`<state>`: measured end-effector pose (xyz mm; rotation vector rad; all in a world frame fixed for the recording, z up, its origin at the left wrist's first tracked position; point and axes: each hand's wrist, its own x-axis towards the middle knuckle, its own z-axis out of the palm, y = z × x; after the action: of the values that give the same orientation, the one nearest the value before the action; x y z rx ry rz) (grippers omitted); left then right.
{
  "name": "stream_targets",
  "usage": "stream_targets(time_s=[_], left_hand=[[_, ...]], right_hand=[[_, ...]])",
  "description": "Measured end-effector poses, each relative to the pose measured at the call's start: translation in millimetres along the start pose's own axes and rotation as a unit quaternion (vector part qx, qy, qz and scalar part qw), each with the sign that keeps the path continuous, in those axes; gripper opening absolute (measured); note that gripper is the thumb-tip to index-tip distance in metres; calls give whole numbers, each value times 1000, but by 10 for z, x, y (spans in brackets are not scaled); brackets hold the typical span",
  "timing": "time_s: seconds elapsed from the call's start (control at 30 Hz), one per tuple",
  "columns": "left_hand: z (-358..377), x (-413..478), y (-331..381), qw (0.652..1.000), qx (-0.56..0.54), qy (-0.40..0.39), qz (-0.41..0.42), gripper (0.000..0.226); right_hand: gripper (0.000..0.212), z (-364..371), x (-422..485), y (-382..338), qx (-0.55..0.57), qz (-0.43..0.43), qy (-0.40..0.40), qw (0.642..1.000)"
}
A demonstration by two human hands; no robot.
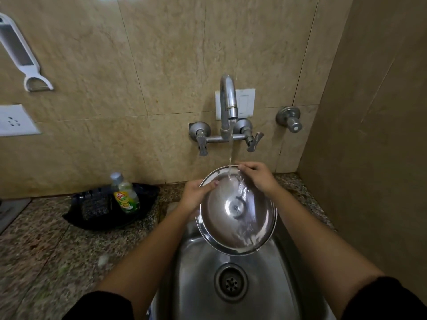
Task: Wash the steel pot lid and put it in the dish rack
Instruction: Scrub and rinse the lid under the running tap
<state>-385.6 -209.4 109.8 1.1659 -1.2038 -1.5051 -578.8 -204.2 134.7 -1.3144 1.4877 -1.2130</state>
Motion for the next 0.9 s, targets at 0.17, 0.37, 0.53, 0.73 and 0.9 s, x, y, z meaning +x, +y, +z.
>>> stream_targets(time_s=[0.17,0.37,0.53,0.73,0.9], left_hand=[[44,45,164,987,126,-94,-33,26],[-61,23,112,998,38,-44,-22,24],[-91,59,146,991,94,-88,-37,28],[-7,29,84,986,138,-90,25,32],[-143,-48,-184,1000,19,11,-18,43]], right_hand=[[25,278,24,-116,-128,-49,-127,982],[25,-49,-30,-28,21,17,-15,1000],[25,59,-31,-34,-2,-5,-38,999],[24,165,8,-64,-12,-28,-78,996],[17,-113,-147,162,85,57,4,995]])
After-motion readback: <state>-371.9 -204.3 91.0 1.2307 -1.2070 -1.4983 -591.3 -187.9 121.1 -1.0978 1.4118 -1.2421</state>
